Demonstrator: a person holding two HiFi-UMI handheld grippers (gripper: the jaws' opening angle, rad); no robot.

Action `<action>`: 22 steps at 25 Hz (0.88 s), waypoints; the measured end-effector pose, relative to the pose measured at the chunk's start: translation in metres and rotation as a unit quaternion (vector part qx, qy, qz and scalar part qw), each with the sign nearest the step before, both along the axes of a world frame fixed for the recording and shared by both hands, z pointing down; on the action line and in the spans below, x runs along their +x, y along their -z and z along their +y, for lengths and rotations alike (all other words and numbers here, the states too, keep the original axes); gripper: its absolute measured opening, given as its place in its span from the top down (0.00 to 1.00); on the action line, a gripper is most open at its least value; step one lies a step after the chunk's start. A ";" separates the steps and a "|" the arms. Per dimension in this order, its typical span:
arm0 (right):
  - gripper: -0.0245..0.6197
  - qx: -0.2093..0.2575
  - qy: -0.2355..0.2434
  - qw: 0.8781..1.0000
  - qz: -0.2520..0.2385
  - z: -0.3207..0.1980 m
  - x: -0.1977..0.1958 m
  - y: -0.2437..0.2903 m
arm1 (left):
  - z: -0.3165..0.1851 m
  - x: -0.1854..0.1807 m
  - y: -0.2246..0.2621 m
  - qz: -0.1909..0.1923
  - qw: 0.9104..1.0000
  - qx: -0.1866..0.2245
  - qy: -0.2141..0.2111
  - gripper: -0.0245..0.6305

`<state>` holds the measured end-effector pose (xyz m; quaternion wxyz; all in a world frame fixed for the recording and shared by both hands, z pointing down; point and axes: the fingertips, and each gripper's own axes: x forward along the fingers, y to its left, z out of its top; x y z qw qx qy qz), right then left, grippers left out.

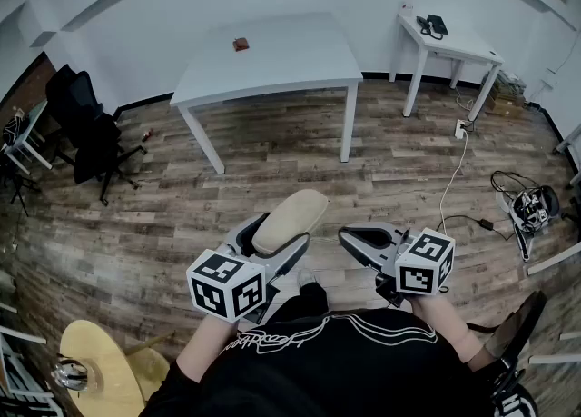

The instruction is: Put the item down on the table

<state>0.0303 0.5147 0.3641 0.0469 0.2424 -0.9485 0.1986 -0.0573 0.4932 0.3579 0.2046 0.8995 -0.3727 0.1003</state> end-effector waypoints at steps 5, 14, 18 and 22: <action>0.95 -0.008 0.001 1.000 0.005 -0.071 -0.019 -0.021 | -0.072 -0.021 -0.018 0.008 1.000 0.000 0.008 0.40; 0.95 -0.036 -0.008 0.999 0.019 -0.276 -0.059 -0.040 | -0.276 -0.062 -0.039 0.007 1.000 -0.012 0.001 0.40; 0.95 -0.038 -0.012 0.999 0.031 -0.364 -0.079 -0.039 | -0.370 -0.087 -0.038 0.005 1.000 -0.010 0.006 0.40; 0.95 -0.039 -0.020 0.999 0.032 -0.427 -0.085 -0.041 | -0.436 -0.096 -0.038 0.000 1.000 -0.009 -0.002 0.40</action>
